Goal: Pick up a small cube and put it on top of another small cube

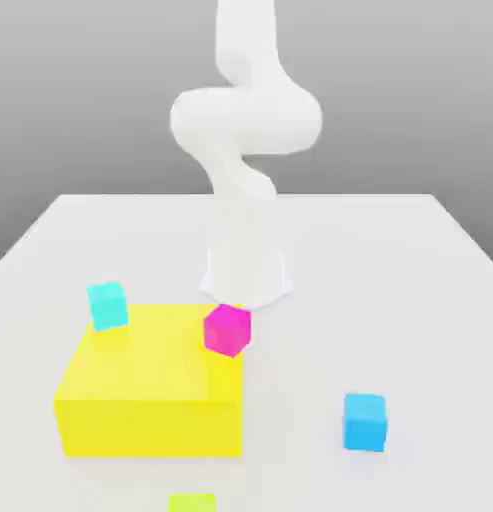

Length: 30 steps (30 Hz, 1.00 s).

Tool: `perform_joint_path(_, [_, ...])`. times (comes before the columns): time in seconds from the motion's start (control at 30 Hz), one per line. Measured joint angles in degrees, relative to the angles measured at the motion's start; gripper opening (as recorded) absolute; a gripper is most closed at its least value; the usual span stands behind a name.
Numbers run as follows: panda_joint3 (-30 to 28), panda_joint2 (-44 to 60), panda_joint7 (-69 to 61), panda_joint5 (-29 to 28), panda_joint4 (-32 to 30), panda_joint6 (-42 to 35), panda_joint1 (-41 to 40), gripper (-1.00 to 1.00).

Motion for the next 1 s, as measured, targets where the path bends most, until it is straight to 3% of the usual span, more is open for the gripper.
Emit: perform_joint_path(1.0, [-4.1,62.6,-10.6,3.9,1.7,19.1,-1.1,0.00])
